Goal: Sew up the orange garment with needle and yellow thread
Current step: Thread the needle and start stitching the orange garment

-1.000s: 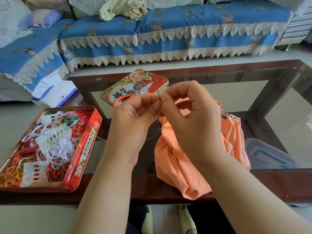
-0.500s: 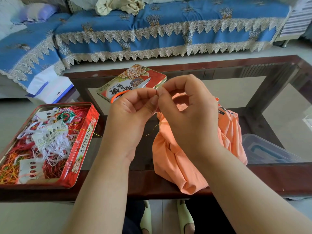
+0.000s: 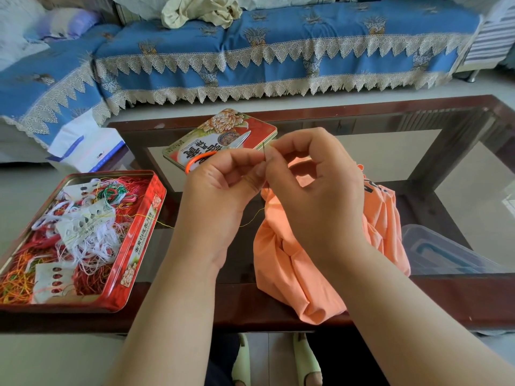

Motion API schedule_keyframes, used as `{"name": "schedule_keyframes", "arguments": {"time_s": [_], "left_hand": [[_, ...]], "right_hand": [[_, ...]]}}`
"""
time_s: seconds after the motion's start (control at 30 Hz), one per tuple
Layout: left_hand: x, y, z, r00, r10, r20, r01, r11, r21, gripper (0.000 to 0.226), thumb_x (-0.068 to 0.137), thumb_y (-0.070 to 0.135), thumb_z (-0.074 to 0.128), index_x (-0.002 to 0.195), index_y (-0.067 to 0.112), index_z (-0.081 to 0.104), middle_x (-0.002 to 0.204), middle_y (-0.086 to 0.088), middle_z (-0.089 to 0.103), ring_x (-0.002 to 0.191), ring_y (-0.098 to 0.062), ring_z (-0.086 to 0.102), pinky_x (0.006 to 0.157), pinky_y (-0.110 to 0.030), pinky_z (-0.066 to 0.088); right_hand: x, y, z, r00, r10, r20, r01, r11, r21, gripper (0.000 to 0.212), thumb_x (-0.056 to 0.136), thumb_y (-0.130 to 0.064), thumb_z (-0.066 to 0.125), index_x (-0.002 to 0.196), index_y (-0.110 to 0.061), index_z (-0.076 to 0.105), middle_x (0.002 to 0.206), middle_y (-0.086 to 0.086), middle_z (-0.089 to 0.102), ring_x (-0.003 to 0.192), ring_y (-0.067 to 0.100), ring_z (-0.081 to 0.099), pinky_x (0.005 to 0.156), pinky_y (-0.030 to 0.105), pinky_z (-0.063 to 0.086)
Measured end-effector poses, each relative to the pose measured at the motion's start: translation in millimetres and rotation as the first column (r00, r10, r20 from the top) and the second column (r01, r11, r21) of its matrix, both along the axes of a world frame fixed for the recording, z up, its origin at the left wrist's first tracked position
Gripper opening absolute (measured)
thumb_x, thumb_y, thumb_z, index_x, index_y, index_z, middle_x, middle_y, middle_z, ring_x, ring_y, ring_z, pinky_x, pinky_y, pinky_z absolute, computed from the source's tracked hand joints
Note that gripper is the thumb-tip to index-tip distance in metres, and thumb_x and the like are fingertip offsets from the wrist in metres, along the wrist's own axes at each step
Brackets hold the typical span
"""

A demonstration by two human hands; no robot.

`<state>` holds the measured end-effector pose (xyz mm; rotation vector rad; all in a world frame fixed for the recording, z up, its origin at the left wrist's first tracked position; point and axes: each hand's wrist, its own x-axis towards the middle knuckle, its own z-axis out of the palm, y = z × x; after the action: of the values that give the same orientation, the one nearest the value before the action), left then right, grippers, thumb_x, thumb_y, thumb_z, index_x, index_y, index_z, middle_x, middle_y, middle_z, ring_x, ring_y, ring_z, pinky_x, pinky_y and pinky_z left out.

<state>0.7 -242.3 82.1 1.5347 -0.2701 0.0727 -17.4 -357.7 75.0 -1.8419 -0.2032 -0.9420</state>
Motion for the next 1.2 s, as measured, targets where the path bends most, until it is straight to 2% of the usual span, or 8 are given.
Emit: {"name": "schedule_keyframes", "arguments": {"time_s": [0.2, 0.4, 0.5, 0.63, 0.77, 0.9, 1.07, 1.2], "left_hand": [[-0.5, -0.2, 1.0, 1.0, -0.009, 0.03, 0.009, 1.0, -0.025, 0.024, 0.082, 0.008, 0.066, 0.079, 0.032, 0.072, 0.08, 0.013, 0.073, 0.082, -0.004, 0.069, 0.073, -0.02, 0.053], [-1.0, -1.0, 2.7, 0.998, -0.009, 0.056, 0.009, 1.0, -0.01, 0.021, 0.083, 0.004, 0.066, 0.082, 0.025, 0.07, 0.077, 0.013, 0.073, 0.076, -0.002, 0.068, 0.07, -0.016, 0.052], [-0.9, -0.2, 2.6, 0.997, 0.001, 0.079, 0.0, 1.0, -0.013, 0.016, 0.078, 0.015, 0.068, 0.078, 0.03, 0.072, 0.078, 0.011, 0.073, 0.078, -0.005, 0.069, 0.072, -0.018, 0.053], [-0.8, 2.8, 2.3, 0.989, 0.036, 0.142, -0.051, 0.993, 0.103, 0.016, 0.082, 0.013, 0.068, 0.085, 0.029, 0.071, 0.082, 0.014, 0.074, 0.082, -0.005, 0.07, 0.074, -0.018, 0.054], [-0.1, 6.9, 2.2, 0.96, 0.067, 0.271, -0.143, 0.952, 0.271, 0.022, 0.087, 0.009, 0.068, 0.088, 0.031, 0.07, 0.086, 0.017, 0.072, 0.083, -0.002, 0.069, 0.073, -0.015, 0.053], [-1.5, 10.1, 1.6, 0.9, 0.078, 0.428, -0.27, 0.871, 0.41, 0.011, 0.089, 0.013, 0.068, 0.091, 0.023, 0.074, 0.081, 0.019, 0.07, 0.081, 0.002, 0.065, 0.068, -0.008, 0.048], [-0.4, 11.7, -0.8, 0.861, 0.047, 0.507, -0.327, 0.814, 0.48, 0.013, 0.09, 0.017, 0.063, 0.096, 0.022, 0.074, 0.085, 0.017, 0.069, 0.082, -0.002, 0.065, 0.068, -0.022, 0.053], [-1.7, 8.3, -2.1, 0.846, -0.006, 0.533, -0.327, 0.784, 0.528, 0.013, 0.089, 0.015, 0.063, 0.094, 0.021, 0.074, 0.087, 0.013, 0.071, 0.083, -0.004, 0.065, 0.066, -0.027, 0.052]], "right_hand": [[-1.2, -1.2, 0.5, 1.0, 0.007, 0.017, -0.007, 1.0, -0.016, 0.007, 0.089, -0.015, 0.063, 0.091, -0.009, 0.065, 0.086, -0.003, 0.064, 0.077, 0.007, 0.06, 0.065, 0.022, 0.051], [-1.2, -1.1, -0.2, 0.999, 0.034, 0.01, -0.034, 0.999, 0.028, 0.004, 0.089, -0.012, 0.066, 0.091, -0.009, 0.067, 0.086, -0.002, 0.066, 0.078, 0.012, 0.065, 0.068, 0.028, 0.053], [0.0, -1.2, -0.7, 0.999, 0.038, -0.001, -0.038, 0.999, 0.039, 0.005, 0.088, -0.014, 0.066, 0.091, -0.011, 0.068, 0.086, -0.003, 0.066, 0.078, 0.009, 0.064, 0.069, 0.022, 0.053], [1.0, -3.4, -1.1, 0.999, 0.05, -0.017, -0.05, 0.998, 0.034, 0.007, 0.087, -0.015, 0.067, 0.093, -0.012, 0.068, 0.087, -0.003, 0.067, 0.081, 0.005, 0.062, 0.07, 0.014, 0.05], [2.0, -5.6, -0.4, 0.991, 0.108, -0.077, -0.105, 0.993, 0.048, 0.004, 0.086, -0.018, 0.066, 0.091, -0.019, 0.066, 0.085, -0.006, 0.067, 0.081, 0.009, 0.064, 0.07, 0.017, 0.051], [4.2, -7.1, 0.7, 0.972, 0.178, -0.155, -0.166, 0.982, 0.086, 0.01, 0.086, -0.02, 0.063, 0.084, -0.029, 0.06, 0.082, -0.01, 0.065, 0.079, 0.011, 0.064, 0.068, 0.021, 0.051], [6.2, -6.5, -2.2, 0.954, 0.223, -0.202, -0.201, 0.972, 0.123, 0.01, 0.087, -0.022, 0.059, 0.082, -0.03, 0.057, 0.079, -0.011, 0.063, 0.076, 0.011, 0.062, 0.066, 0.022, 0.049], [6.4, -5.2, 1.6, 0.905, 0.383, -0.187, -0.29, 0.875, 0.387, 0.009, 0.089, -0.016, 0.058, 0.081, -0.02, 0.059, 0.073, -0.009, 0.063, 0.071, 0.008, 0.06, 0.066, 0.019, 0.048]]}}
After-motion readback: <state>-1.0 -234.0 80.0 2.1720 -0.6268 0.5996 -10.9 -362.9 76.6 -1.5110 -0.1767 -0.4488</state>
